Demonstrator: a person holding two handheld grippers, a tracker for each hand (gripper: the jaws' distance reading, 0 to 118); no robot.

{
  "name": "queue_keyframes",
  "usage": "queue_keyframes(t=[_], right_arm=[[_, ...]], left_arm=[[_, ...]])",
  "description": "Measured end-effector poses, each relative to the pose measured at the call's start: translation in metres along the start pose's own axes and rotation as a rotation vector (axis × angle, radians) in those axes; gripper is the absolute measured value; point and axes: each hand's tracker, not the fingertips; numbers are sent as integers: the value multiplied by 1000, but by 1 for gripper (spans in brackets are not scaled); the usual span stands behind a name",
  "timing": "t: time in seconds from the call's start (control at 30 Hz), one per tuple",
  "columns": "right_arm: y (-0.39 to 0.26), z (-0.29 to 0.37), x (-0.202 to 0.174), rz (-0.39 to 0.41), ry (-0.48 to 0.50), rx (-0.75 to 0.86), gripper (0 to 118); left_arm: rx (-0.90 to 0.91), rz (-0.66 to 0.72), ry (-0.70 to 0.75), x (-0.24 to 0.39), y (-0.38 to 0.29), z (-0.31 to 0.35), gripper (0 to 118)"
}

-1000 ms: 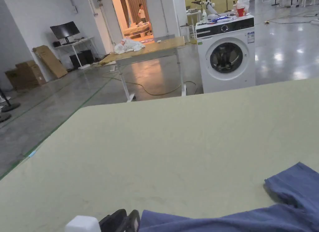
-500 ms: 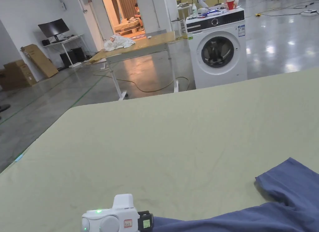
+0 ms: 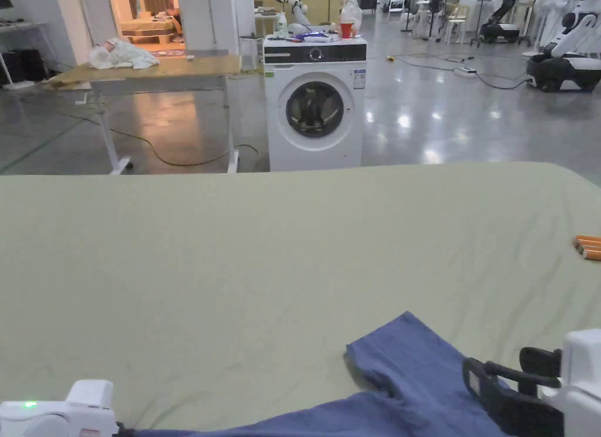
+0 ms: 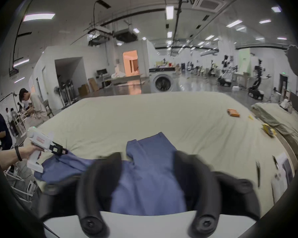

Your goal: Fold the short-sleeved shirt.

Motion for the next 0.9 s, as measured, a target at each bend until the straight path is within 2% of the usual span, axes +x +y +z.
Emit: queue_keyframes(t=[0.1,0.17,0.2,0.27,0.3,0.37,0.4,0.43,0.47,0.57,0.67,0.77,0.83,0.9], right_arm=[[13,-77,46,-30,-57,-224,79],[7,-123,72,-28,-56,-374,79],[0,-142,83,-58,-89,-428,78],[-17,-173,101,-117,-148,-591,72],[-27,-181,105,-121,-164,-637,64],[-24,-176,100,-104,-145,-581,61],[-19,-173,98,-100,-154,-581,41],[-16,-170,95,-74,-155,-568,18],[-16,-163,91,-27,-163,-565,0],[-21,-160,93,-42,-164,-550,0],[-24,-145,90,-119,-189,-479,0],[-12,-110,79,-72,-160,-380,0],[5,-76,74,-42,-116,-278,0],[31,-40,64,-20,-112,-164,0]], left_arm=[[-12,10,-9,-2,2,0,1],[-13,17,-13,-2,2,0,1],[-13,34,-13,-3,2,-1,1],[-18,45,-12,-3,4,-1,1],[-22,43,-12,-3,5,-1,1],[-14,18,22,-2,6,-2,1],[-16,13,23,-3,7,-4,1],[-14,10,25,-2,6,-4,1],[-9,4,30,1,4,-4,1],[2,-22,47,9,-2,-1,1],[2,-43,46,10,-5,0,0],[74,14,-2,0,-4,26,0],[194,78,-62,-11,0,68,0],[300,119,-153,-19,8,117,0]])
